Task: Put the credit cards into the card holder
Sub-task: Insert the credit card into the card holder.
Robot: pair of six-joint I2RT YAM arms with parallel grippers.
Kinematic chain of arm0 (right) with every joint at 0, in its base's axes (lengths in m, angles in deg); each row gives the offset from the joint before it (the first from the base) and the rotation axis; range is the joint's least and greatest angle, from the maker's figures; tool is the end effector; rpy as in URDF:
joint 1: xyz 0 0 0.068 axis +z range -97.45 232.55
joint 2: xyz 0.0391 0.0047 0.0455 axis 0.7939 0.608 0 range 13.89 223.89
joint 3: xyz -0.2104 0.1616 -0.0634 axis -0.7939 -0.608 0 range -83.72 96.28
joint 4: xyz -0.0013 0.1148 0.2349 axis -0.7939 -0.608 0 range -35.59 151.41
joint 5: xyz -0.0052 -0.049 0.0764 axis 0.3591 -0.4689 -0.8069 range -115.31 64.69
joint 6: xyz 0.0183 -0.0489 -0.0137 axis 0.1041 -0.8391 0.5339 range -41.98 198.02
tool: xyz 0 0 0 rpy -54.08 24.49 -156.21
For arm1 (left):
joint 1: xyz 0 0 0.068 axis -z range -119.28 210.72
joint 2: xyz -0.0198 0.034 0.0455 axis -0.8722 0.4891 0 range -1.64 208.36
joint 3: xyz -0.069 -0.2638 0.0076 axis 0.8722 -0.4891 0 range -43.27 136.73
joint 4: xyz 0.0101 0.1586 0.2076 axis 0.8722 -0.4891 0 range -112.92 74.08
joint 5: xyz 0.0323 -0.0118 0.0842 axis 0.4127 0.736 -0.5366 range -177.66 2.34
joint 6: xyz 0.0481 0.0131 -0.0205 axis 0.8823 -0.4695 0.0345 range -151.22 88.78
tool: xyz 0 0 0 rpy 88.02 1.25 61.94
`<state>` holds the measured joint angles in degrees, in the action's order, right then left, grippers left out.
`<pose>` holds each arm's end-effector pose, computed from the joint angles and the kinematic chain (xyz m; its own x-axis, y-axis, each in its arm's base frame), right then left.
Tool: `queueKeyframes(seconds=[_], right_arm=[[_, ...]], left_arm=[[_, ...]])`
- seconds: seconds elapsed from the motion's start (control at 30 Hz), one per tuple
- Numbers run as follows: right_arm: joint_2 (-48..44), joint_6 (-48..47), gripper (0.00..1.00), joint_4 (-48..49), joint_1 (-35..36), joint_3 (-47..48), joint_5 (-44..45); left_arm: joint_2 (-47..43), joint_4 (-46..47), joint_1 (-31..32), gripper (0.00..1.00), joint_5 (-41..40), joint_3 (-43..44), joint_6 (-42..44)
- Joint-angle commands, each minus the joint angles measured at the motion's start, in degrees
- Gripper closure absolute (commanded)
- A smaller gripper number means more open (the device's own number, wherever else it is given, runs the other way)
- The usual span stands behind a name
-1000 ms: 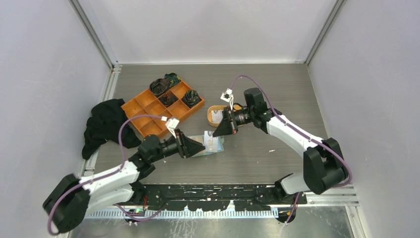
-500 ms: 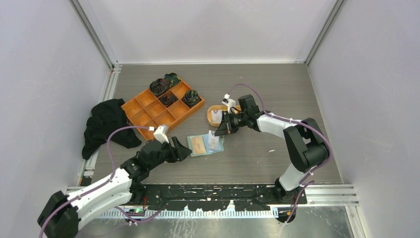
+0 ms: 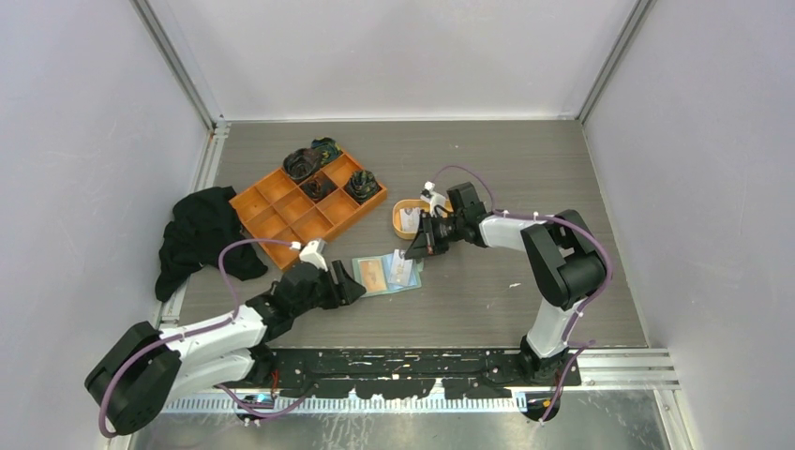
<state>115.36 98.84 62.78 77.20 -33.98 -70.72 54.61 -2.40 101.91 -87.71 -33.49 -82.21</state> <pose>0.2934 0.1625 0.1408 -0.9050 -0.1407 -0.4014 -0.4108 0.5334 0.7394 0.1336 -0.1170 0.1371 -0.7690 -0.3595 -0.5286 0.0961 0.7525 -0.6516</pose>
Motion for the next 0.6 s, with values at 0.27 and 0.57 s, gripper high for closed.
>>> queueKeyframes(seconds=[0.27, 0.57], right_arm=[[-0.1, 4.1, 0.99, 7.8, -0.3, 1.4, -4.7], [2.2, 3.0, 0.99, 4.8, -0.3, 2.5, -2.9]], left_arm=[[8.0, 4.6, -2.5, 0.47, -1.2, 4.3, 2.5], [14.3, 6.3, -3.0, 0.63, -0.2, 6.0, 3.6]])
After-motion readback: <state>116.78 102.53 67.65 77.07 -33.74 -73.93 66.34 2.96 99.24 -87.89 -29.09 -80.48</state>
